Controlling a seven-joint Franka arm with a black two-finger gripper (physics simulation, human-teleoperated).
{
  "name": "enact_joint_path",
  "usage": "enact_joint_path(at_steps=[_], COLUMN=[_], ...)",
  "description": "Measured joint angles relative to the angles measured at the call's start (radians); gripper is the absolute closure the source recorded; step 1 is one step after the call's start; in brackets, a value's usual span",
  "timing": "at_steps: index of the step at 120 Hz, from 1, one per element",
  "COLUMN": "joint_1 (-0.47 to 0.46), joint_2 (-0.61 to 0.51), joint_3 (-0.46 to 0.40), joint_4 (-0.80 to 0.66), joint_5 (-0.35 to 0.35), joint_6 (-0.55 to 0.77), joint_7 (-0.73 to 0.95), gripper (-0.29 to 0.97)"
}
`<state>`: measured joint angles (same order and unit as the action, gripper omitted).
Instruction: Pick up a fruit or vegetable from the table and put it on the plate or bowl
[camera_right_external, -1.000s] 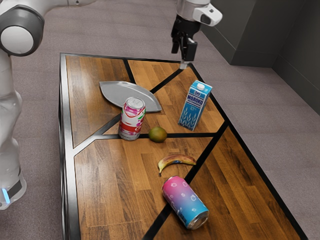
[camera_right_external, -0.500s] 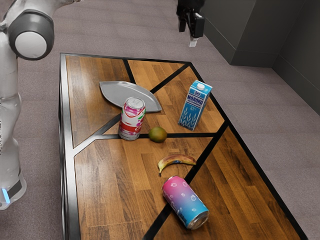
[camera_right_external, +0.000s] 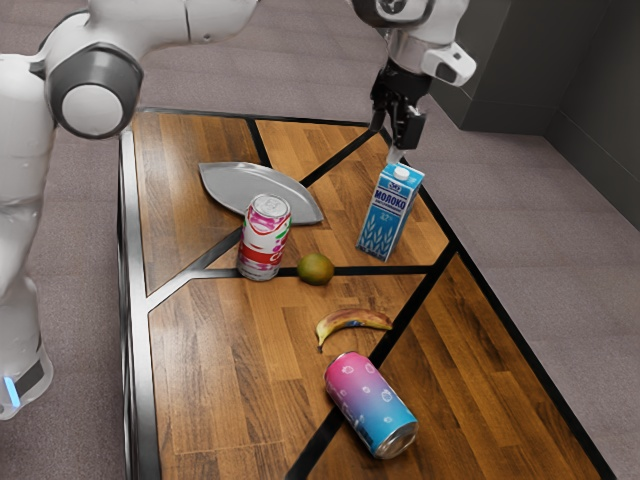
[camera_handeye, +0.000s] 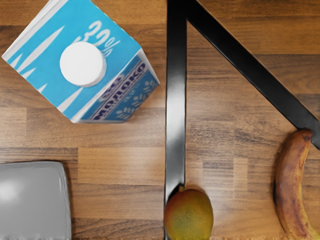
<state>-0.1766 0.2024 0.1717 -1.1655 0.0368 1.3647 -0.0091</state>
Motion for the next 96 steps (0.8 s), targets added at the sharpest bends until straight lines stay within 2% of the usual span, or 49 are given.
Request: enact_joint_path(at_steps=[13,37,53,72,96], joint_1=[-0.008,-0.046,-0.057,0.001,-0.002], joint_2=[-0.109,-0.226,-0.262,-0.290,-0.302], joint_3=[-0.019,-0.042,-0.039,-0.033,-0.035], joint_4=[-0.238,-0.560,-0.668,-0.763,-0.823], joint_5=[0.000,-0.006,-0.003,-0.002,0.000], joint_6=[0.096,0.309,0.400,0.472,0.535], joint_7=[-0.002,-0.004,-0.004,-0.004,-0.004], gripper=[0.00,0.00,0.00,0.00,0.00])
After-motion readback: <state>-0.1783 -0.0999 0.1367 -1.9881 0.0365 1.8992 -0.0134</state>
